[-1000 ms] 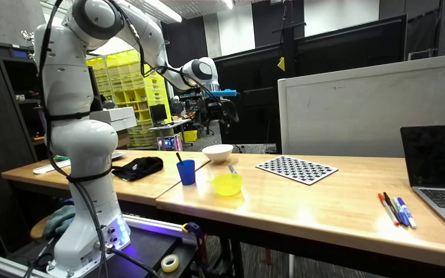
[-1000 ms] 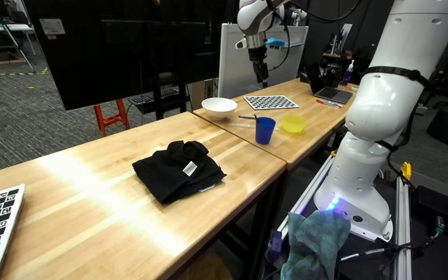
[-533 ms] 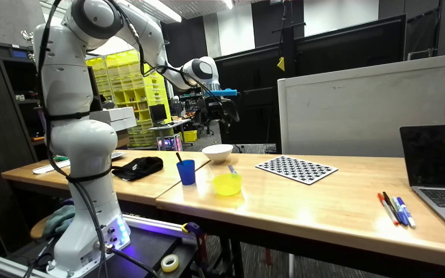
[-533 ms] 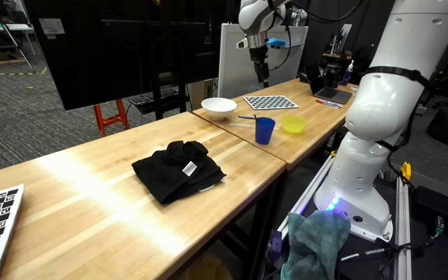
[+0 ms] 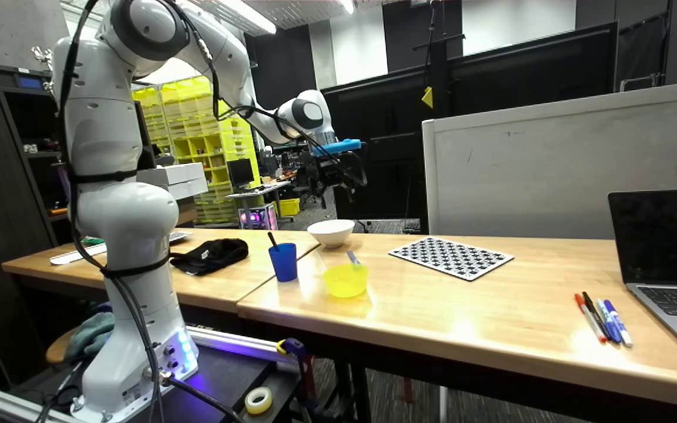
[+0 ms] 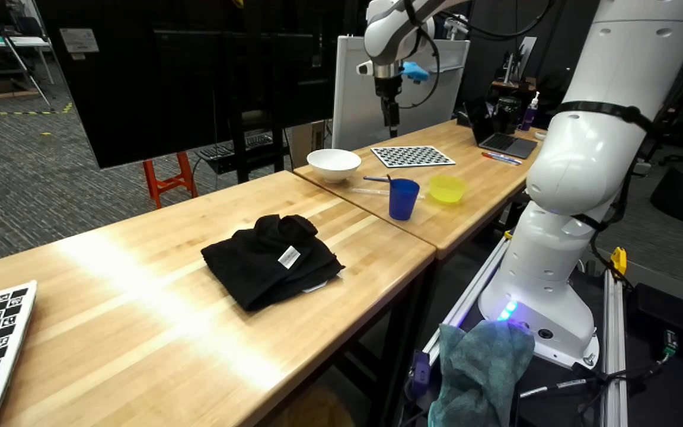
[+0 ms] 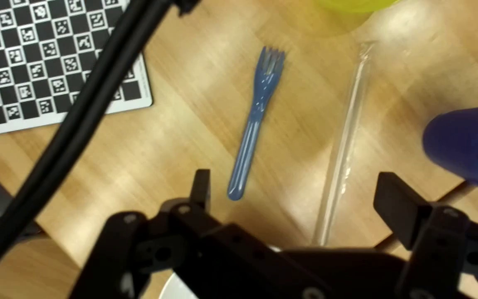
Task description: Put the fork into the into the white bowl
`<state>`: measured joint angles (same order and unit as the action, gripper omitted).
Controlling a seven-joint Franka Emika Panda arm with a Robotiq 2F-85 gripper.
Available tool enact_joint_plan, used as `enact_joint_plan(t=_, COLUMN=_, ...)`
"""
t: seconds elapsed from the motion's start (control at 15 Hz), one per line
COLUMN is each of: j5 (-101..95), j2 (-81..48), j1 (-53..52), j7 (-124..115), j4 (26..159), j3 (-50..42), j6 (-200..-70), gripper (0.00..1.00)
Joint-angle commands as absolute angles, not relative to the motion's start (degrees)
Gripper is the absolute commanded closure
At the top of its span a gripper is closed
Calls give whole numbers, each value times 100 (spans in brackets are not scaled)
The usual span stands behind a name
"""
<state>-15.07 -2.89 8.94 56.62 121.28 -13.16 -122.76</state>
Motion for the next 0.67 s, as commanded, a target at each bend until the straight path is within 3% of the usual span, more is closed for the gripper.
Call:
enact_joint_plan(t=0.0, j5=-1357, j2=-505, j1=1041, j7=5399, j4=12506, j3=-1236, j6=-13592, gripper=0)
enact_joint_plan(t=0.27, j5=-498, j2=-1003, j1=1261, j7=5758, j4=12616, j3=-1160, j6=-14358, gripper=0)
enact_joint_plan(t=0.6, j5=192, j2=-1418, j1=1685, j7=6285, j4=12300, j3=-1047, j6=-13994, gripper=0)
